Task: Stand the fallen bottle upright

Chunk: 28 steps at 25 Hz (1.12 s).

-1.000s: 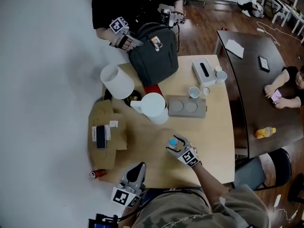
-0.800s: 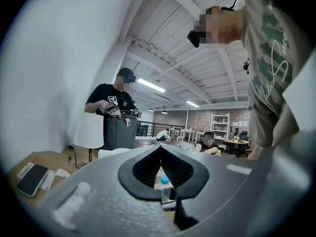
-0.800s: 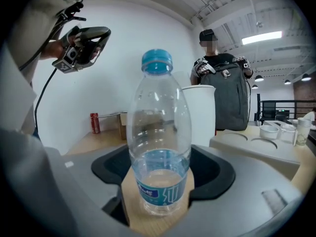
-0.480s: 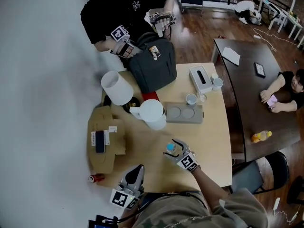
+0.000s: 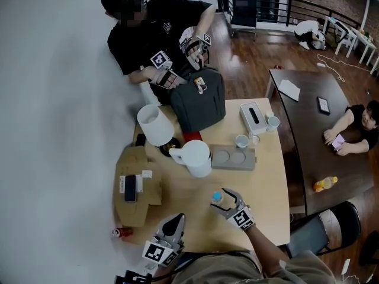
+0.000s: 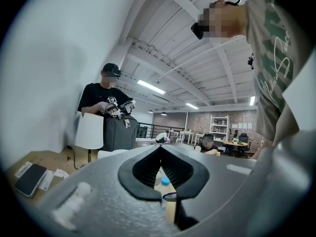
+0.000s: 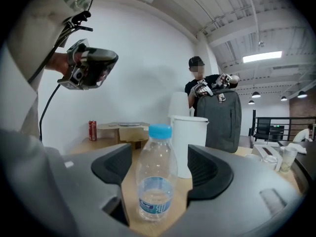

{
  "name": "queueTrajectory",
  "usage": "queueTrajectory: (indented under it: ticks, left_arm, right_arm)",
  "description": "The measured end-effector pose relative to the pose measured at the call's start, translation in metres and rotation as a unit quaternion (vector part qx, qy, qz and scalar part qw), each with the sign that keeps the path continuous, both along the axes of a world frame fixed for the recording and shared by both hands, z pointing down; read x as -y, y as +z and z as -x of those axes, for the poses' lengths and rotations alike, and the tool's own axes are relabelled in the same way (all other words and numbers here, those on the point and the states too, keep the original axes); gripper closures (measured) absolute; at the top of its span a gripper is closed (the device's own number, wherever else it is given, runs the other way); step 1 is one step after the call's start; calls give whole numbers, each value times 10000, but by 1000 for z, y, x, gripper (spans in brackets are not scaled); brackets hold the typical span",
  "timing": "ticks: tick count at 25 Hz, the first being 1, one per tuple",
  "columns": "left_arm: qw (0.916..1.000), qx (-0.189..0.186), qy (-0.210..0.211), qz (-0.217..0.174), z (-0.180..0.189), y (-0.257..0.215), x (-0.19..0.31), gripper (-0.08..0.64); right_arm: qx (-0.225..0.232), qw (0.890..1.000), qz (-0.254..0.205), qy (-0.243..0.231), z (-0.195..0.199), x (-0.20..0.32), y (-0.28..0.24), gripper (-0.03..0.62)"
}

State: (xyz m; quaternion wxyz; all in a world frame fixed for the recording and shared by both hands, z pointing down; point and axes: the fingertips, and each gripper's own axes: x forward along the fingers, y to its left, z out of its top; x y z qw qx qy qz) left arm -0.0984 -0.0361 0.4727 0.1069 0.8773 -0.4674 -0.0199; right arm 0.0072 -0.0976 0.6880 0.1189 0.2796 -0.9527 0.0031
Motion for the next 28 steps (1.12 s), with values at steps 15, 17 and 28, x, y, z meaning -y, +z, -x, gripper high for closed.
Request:
queueTrajectory:
  ticks: [15, 17, 28]
  left_arm:
    - [9987, -122, 61, -484, 15, -16, 6, 558]
    - [9988, -195, 52, -452, 21, -15, 6, 558]
    - [9973, -486, 358, -417, 52, 4, -7, 558]
  right_arm:
    - [-1, 9921, -795, 974, -17, -1, -123, 591]
    - [57, 9910, -891, 1002, -12, -3, -139, 591]
    - [871, 9761, -607, 1896, -14, -36, -198, 591]
